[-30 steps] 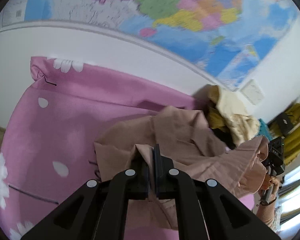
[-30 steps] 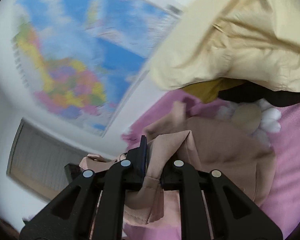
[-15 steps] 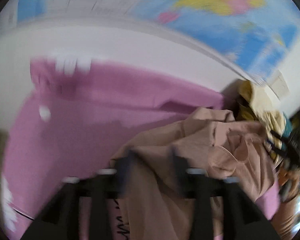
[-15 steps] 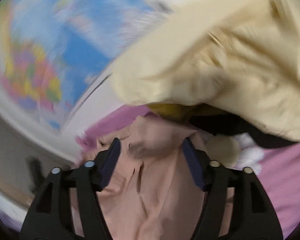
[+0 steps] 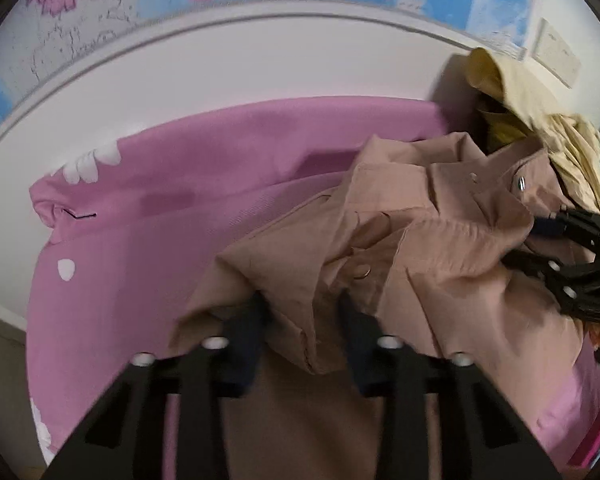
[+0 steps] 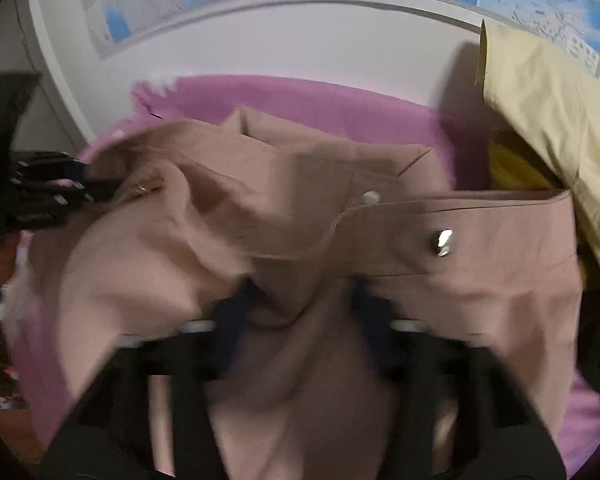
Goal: Fold large clothes
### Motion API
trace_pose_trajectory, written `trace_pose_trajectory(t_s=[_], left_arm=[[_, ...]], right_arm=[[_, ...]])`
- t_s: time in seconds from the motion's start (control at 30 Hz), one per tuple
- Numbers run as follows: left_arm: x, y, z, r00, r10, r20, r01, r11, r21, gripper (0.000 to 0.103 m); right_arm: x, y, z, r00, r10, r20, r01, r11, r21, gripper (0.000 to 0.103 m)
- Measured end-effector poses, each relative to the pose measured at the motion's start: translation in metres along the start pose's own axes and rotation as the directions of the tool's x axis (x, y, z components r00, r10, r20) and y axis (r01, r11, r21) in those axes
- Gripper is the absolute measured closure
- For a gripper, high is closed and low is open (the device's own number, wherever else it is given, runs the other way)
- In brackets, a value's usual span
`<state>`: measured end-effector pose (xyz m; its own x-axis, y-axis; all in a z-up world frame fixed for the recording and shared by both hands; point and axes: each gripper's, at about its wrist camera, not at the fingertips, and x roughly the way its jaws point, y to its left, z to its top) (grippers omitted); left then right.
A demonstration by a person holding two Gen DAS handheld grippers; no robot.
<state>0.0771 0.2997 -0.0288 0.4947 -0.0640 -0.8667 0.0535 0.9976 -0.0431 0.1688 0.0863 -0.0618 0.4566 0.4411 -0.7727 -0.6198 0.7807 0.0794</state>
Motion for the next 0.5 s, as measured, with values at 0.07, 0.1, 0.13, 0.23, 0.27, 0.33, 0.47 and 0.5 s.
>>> trace_pose_trajectory(t_s=[0.07, 0.1, 0.13, 0.23, 0.27, 0.33, 0.47, 0.5], left_arm=[[-0.002, 0.009, 0.008, 0.999, -0.053, 0.012, 0.053, 0.998, -0.046, 0.087], [-0.005, 0.013, 0.012, 0.997, -0.068, 0.030, 0.070, 0.995, -0.069, 0.088], [-0.010, 0.019, 0.017, 0.996, -0.072, 0.055, 0.077, 0.993, -0.094, 0.089], [-0.022, 0.029, 0.027, 0.989, -0.086, 0.123, 0.103, 0.985, -0.138, 0.088], [-0.024, 0.031, 0.030, 0.988, -0.077, 0.134, 0.098, 0.983, -0.153, 0.084], [-0.021, 0.034, 0.032, 0.988, -0.062, 0.142, 0.086, 0.982, -0.167, 0.070], [-0.007, 0.028, 0.026, 0.993, -0.040, 0.110, 0.055, 0.989, -0.135, 0.050], [-0.007, 0.027, 0.021, 0.994, -0.029, 0.107, 0.042, 0.992, -0.117, 0.048]], right_arm=[[-0.002, -0.003, 0.005, 1.000, 0.025, 0.017, -0.026, 0.999, 0.023, 0.096], [-0.007, -0.006, 0.008, 0.999, 0.018, 0.041, -0.019, 1.000, 0.025, 0.096], [-0.016, -0.008, 0.012, 0.997, 0.013, 0.077, -0.014, 1.000, 0.022, 0.096], [-0.036, -0.016, 0.028, 0.986, 0.000, 0.169, -0.011, 0.998, 0.061, 0.098], [-0.036, -0.016, 0.033, 0.983, -0.013, 0.181, 0.001, 0.998, 0.065, 0.098], [-0.018, -0.012, 0.044, 0.989, -0.035, 0.143, 0.030, 0.999, 0.042, 0.098], [0.028, -0.024, 0.044, 1.000, -0.028, 0.002, 0.028, 0.996, 0.079, 0.087], [0.029, -0.029, 0.041, 1.000, -0.024, 0.003, 0.024, 0.995, 0.096, 0.083]])
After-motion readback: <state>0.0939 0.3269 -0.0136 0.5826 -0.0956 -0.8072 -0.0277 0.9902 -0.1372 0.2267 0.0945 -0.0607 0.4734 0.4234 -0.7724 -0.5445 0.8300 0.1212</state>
